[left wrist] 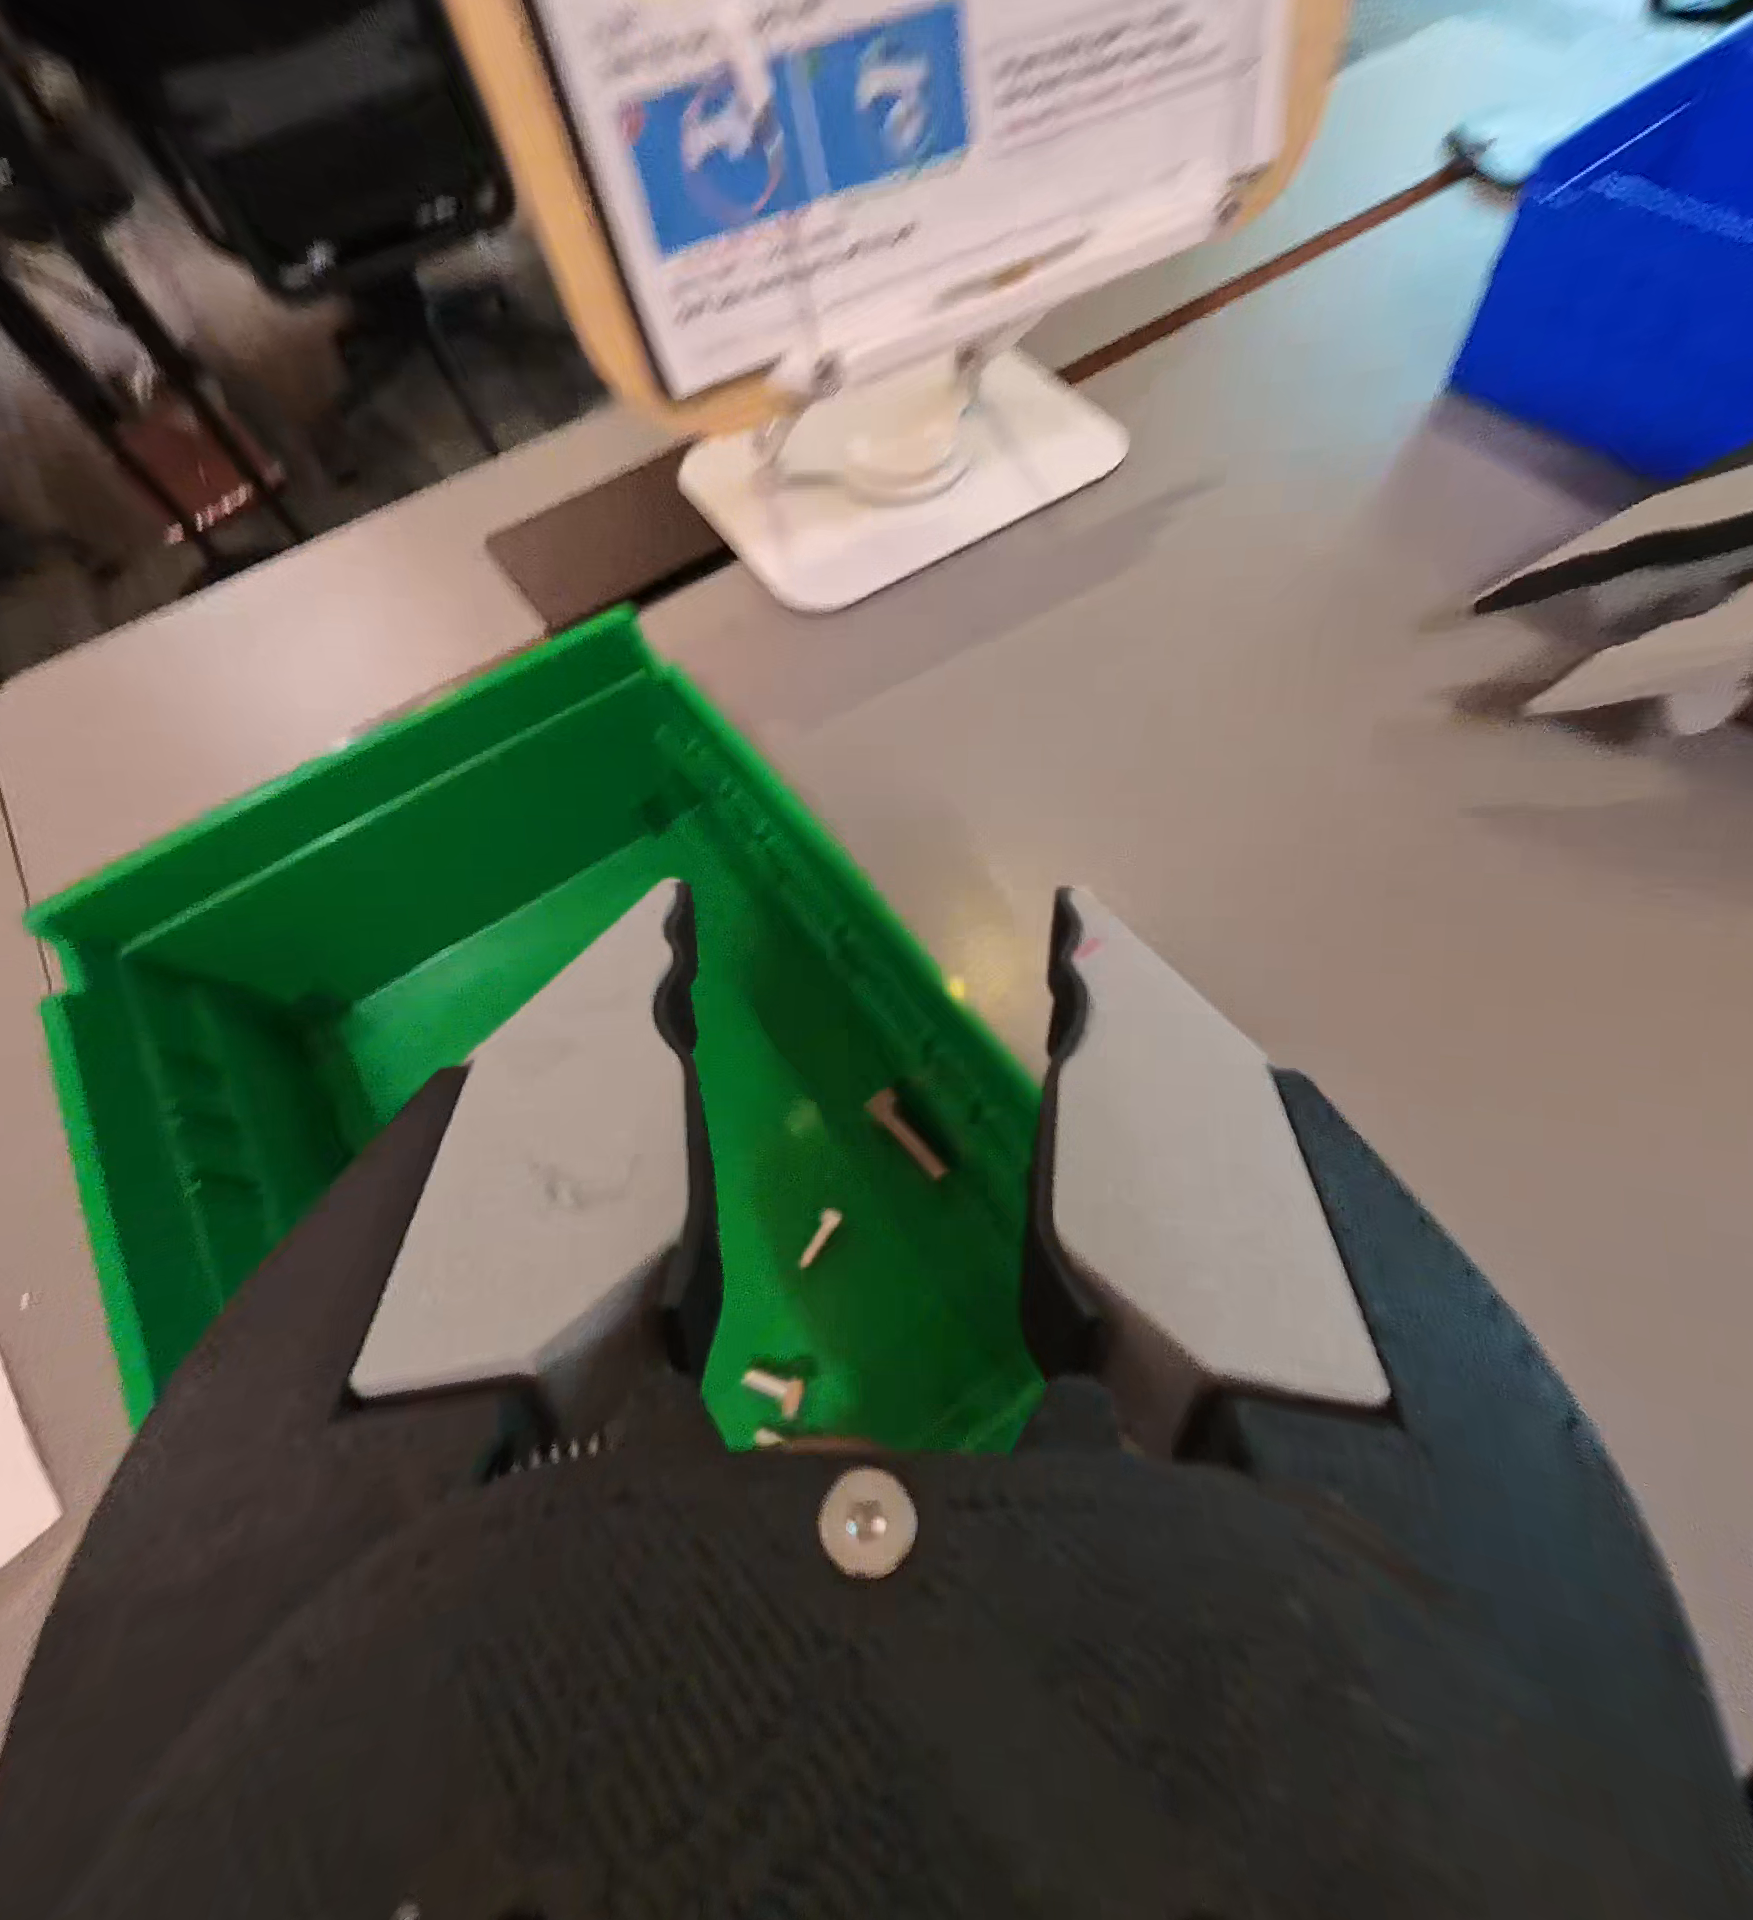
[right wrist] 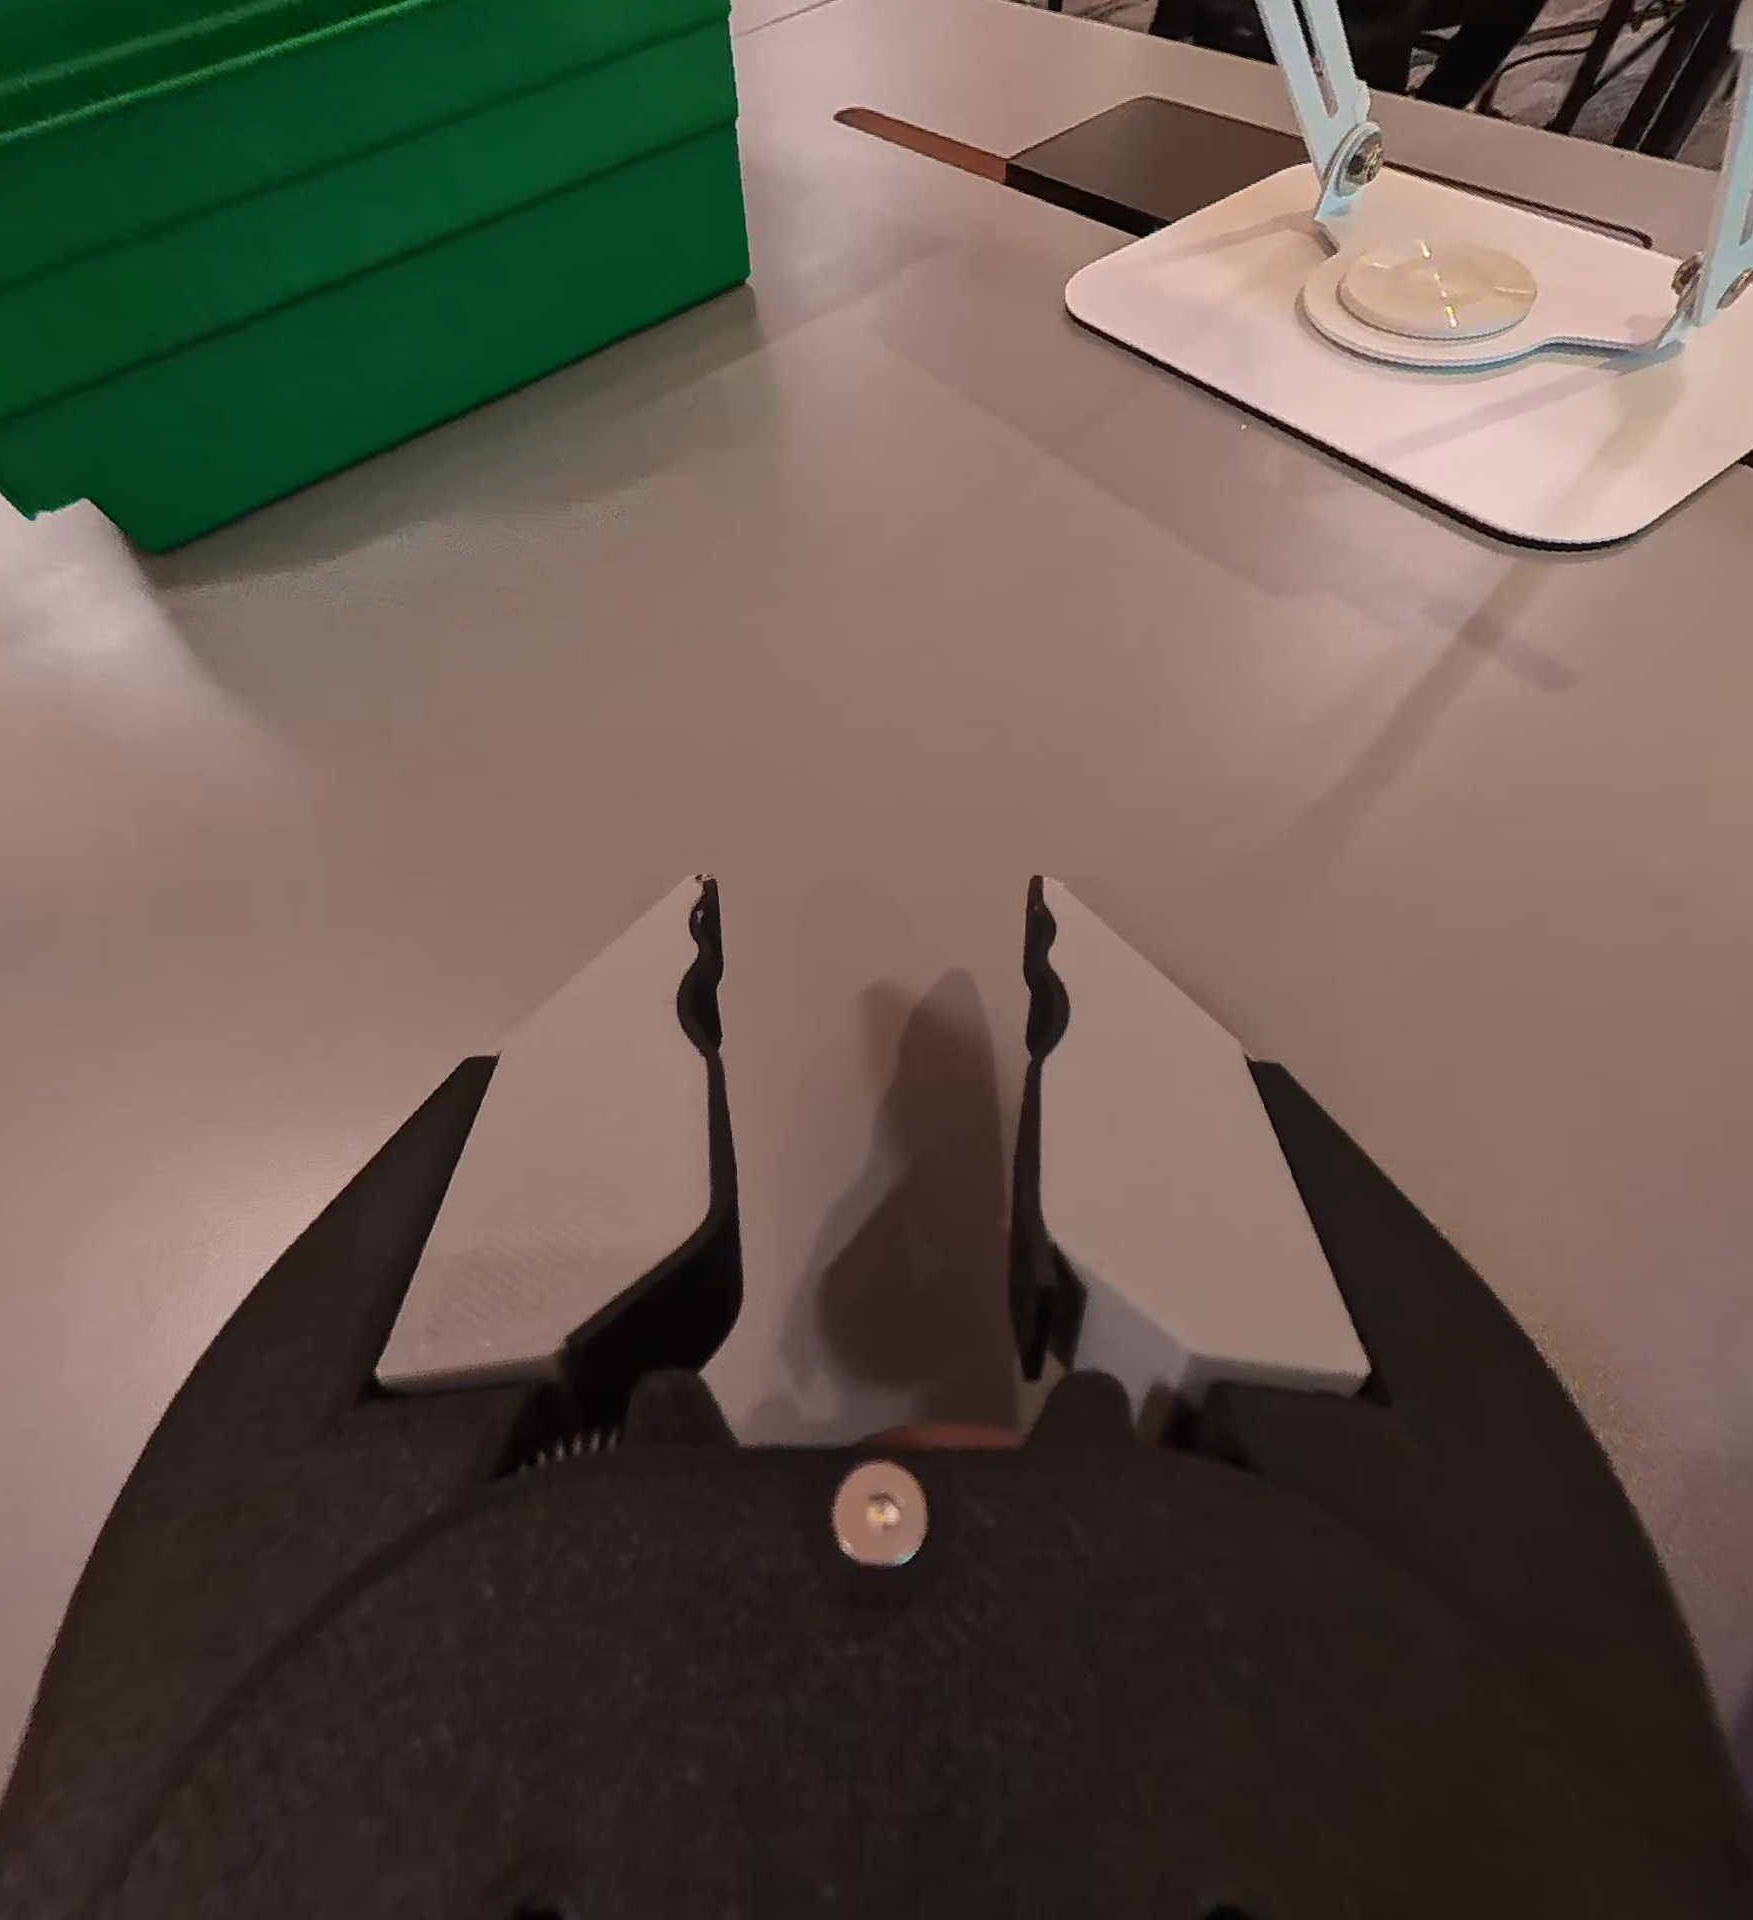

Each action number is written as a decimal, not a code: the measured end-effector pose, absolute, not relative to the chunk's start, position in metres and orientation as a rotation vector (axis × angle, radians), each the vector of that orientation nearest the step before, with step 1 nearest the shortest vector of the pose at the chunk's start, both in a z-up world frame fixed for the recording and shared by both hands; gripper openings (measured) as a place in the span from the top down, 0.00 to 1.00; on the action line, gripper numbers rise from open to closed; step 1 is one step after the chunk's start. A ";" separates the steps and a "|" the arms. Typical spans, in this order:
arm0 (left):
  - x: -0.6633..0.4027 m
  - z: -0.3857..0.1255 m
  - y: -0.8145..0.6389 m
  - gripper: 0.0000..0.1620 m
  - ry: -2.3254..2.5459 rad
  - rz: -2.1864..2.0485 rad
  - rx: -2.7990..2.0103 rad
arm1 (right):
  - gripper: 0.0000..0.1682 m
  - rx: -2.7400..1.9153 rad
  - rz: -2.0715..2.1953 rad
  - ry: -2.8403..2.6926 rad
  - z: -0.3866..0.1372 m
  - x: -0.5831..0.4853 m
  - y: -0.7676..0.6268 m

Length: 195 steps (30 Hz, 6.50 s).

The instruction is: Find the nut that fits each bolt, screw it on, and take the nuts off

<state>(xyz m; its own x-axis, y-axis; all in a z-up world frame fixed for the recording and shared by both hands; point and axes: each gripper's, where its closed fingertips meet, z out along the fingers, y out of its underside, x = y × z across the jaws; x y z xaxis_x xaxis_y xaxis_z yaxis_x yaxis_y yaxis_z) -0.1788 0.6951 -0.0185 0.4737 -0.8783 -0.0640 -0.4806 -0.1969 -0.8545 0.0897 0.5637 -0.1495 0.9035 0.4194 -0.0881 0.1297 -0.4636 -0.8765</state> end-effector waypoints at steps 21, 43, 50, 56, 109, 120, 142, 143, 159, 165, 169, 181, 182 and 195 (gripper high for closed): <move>-0.200 -0.184 0.804 0.89 1.245 -0.321 -2.355 | 0.69 -2.072 0.397 -0.366 -0.153 0.091 0.565; -0.013 -0.110 0.575 0.90 1.871 -0.488 -1.674 | 0.72 -2.037 0.309 -0.384 -0.147 0.093 0.563; 0.028 -0.187 0.548 0.90 1.962 -0.601 -1.795 | 0.72 -2.003 0.271 -0.342 -0.135 0.107 0.562; 0.024 -0.172 0.548 0.85 1.905 -0.621 -1.795 | 0.72 -1.984 0.285 -0.358 -0.128 0.102 0.559; -0.197 -0.123 0.724 0.97 1.587 -0.438 -2.058 | 0.74 -1.987 0.360 -0.445 -0.124 0.082 0.544; -0.174 -0.040 0.695 0.97 1.417 -0.504 -1.897 | 0.73 -1.879 0.421 -0.521 -0.099 0.057 0.529; 0.040 -0.048 0.513 0.97 1.232 -1.567 -1.597 | 0.94 -1.451 -0.099 -0.772 -0.046 0.024 0.501; 0.039 -0.049 0.514 0.97 1.218 -1.576 -1.600 | 0.94 -1.455 -0.101 -0.769 -0.046 0.025 0.501; 0.025 -0.106 0.512 0.82 1.676 -1.025 -1.280 | 0.96 -1.805 0.676 -0.457 -0.080 0.037 0.515; 0.041 -0.111 0.508 0.79 1.629 -0.962 -1.294 | 0.96 -1.820 0.775 -0.418 -0.083 0.036 0.514; 0.041 -0.108 0.504 0.89 1.617 -0.976 -1.261 | 0.96 -1.832 0.807 -0.429 -0.086 0.031 0.513; 0.038 -0.109 0.498 0.91 1.568 -1.178 -1.375 | 0.93 -1.814 0.848 -0.413 -0.083 0.030 0.513; 0.038 -0.109 0.497 0.91 1.565 -1.216 -1.387 | 0.93 -1.813 0.848 -0.420 -0.083 0.030 0.512; 0.035 -0.110 0.491 0.89 1.546 -1.404 -1.445 | 0.96 -1.864 0.857 -0.471 -0.096 0.021 0.510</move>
